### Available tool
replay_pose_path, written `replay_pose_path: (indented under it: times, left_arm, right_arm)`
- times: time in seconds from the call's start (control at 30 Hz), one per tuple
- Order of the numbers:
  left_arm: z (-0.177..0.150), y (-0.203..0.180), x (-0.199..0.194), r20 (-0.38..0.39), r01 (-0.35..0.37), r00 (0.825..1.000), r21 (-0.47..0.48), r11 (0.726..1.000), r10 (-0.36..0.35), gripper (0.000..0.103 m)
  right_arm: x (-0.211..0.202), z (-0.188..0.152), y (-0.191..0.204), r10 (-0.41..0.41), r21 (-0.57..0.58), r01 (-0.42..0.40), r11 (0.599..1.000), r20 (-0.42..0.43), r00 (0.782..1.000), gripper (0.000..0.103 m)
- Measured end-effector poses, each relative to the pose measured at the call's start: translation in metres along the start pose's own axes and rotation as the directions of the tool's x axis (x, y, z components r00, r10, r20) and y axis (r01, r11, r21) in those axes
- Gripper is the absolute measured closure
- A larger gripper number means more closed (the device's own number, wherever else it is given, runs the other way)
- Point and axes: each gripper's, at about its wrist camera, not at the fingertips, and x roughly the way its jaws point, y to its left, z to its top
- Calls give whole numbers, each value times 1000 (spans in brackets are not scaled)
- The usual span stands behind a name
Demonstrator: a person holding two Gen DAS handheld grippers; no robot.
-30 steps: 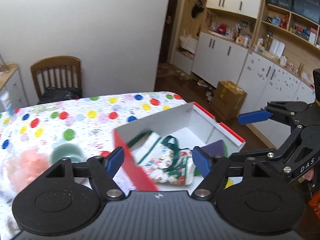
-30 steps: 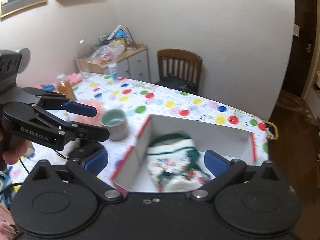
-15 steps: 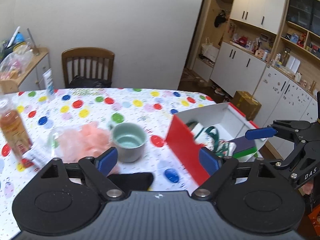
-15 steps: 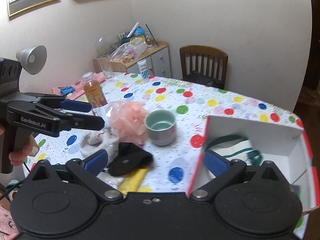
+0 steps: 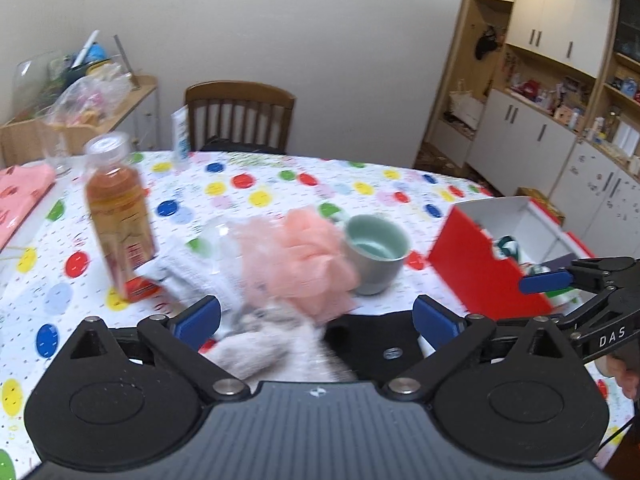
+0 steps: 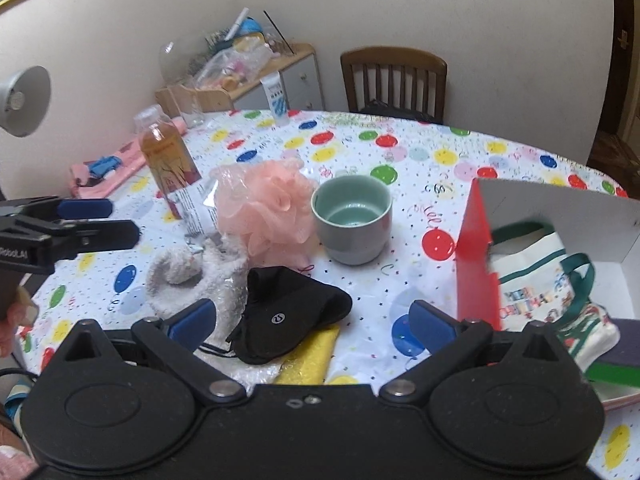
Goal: Organize soft objects
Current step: 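Withdraw both grippers from the box back toward the table items, then grasp the white knit towel with the left gripper while the right gripper grasps the black cloth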
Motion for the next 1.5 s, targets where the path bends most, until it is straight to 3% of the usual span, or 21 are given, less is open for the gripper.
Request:
replay_pose_path:
  times: [0.63,0.77,1.07,1.13,1.2,1.33,1.5]
  left_arm:
    - [-48,67,66,-127,-37,991,-35,999,32,0]
    - [-54,75,79,-151,-44,988,-42,998,37,0]
    - [-61,81,95,-172,-38,985,-60,997,27,2]
    - [-61,82,97,-173,-27,985,-70,997,15,8]
    - [-61,81,99,-183,-25,983,-73,997,11,22]
    - [-59,78,98,-188,-34,982,-66,997,21,37]
    - [-57,77,98,-203,-39,979,-79,996,22,64]
  right_arm:
    - [95,2,9,-130,72,139,988,-123,984,9]
    - [111,2,4,-134,111,151,982,-146,980,10]
    - [133,1,-2,-118,177,151,973,-182,976,22]
    - [134,2,-1,-117,179,150,972,-181,976,25]
    - [136,2,0,-113,183,147,972,-183,977,33]
    - [137,4,4,-108,175,140,975,-178,978,42]
    - [135,6,6,-113,173,143,975,-171,979,56]
